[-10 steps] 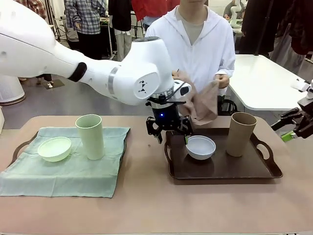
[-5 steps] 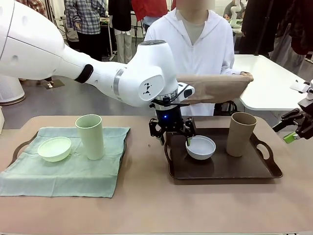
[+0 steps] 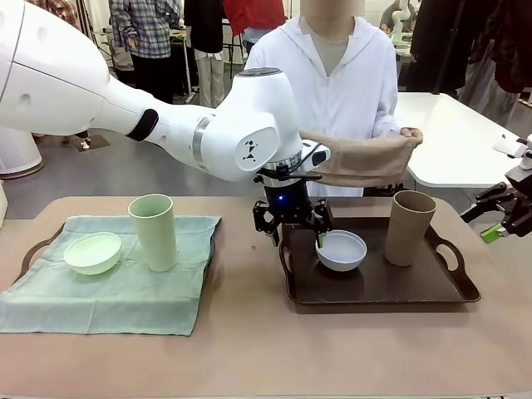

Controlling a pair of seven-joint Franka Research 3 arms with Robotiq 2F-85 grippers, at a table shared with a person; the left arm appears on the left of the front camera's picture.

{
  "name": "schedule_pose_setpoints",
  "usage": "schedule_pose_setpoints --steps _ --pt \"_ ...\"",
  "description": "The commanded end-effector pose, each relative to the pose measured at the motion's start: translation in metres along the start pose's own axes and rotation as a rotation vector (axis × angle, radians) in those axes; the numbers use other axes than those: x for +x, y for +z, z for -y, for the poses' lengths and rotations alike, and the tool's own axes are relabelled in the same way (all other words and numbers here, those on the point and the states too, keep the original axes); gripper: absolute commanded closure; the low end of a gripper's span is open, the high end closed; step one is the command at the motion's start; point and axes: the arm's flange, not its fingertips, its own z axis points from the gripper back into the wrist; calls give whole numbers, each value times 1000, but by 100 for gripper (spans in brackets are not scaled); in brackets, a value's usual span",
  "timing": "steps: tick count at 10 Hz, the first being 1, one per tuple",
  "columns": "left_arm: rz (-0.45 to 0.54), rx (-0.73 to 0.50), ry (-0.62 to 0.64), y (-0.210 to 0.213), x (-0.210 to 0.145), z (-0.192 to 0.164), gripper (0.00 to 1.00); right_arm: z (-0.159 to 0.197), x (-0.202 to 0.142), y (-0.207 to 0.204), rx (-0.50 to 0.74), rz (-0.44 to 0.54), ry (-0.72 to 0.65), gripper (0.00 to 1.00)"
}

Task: Set up a tray with a mat and arrange the tableware.
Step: Pick up the Picnic Bowl and Reusable plastic cup from the Handle tray in front of the human's position and hold them in the air.

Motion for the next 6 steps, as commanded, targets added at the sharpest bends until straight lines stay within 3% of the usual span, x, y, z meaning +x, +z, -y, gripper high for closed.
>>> schedule_pose_setpoints --steps 1,3,6 --pt "20 -12 4 -6 12 10 0 12 0 -5 17 127 229 0" --pt "42 -13 -14 -14 23 19 0 20 -3 -11 -2 170 329 0" --pt "87 -84 -33 -25 33 37 0 29 -10 -17 -23 169 300 0"
